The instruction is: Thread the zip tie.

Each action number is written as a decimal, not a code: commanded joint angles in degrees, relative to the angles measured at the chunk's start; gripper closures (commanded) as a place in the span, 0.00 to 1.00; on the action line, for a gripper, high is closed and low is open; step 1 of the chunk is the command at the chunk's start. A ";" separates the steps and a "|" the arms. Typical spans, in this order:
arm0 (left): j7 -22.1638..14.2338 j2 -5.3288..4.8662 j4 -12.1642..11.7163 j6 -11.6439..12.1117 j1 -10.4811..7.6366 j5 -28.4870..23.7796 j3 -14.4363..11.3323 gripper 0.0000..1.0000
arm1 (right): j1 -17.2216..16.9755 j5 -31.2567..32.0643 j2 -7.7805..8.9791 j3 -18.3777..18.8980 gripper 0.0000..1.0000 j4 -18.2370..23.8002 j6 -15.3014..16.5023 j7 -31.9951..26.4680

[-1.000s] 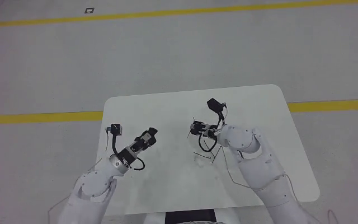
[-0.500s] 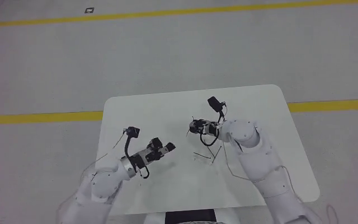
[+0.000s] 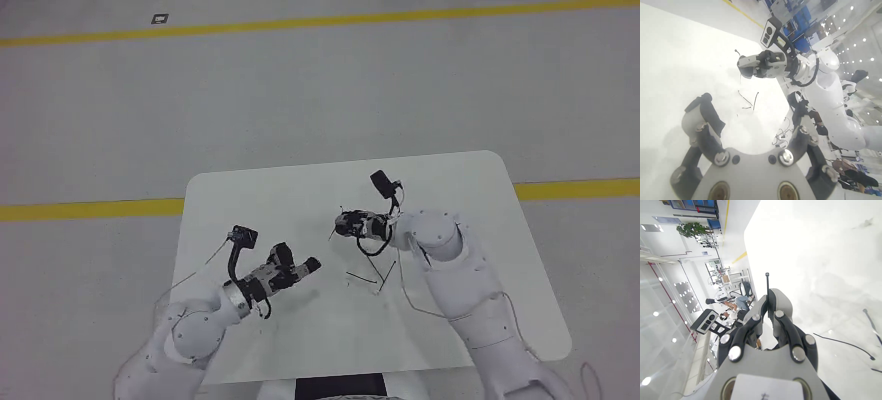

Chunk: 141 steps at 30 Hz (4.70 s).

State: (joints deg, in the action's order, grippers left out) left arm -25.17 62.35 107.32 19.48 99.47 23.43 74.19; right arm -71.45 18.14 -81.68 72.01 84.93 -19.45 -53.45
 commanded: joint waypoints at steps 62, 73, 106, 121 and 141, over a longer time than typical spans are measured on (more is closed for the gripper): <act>24.89 -1.14 -9.50 0.00 -8.50 21.80 -13.36 0.00 | 1.49 -18.52 -0.59 -1.74 1.00 -8.96 0.38 3.97; 24.42 -0.90 -10.93 -0.47 -9.21 19.65 -13.78 0.00 | 0.58 -19.71 -0.18 -3.51 1.00 -8.09 -0.03 5.87; 25.24 -0.73 -11.57 -1.89 -9.03 21.02 -14.64 0.78 | -0.47 -20.89 0.39 -4.38 1.00 -6.49 0.19 9.65; 25.47 -0.56 -12.37 -3.04 -9.41 21.94 -15.27 0.80 | -0.47 -20.89 0.39 -4.38 1.00 -6.49 0.19 9.65; 25.09 -0.55 -13.24 -3.36 -9.72 22.54 -15.36 0.83 | -0.76 -21.88 1.22 -6.25 1.00 -5.51 0.94 10.11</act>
State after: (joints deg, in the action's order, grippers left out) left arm -0.12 61.81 94.16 16.07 89.79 45.94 58.80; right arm -72.23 -3.68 -80.52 65.87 79.35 -18.56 -43.29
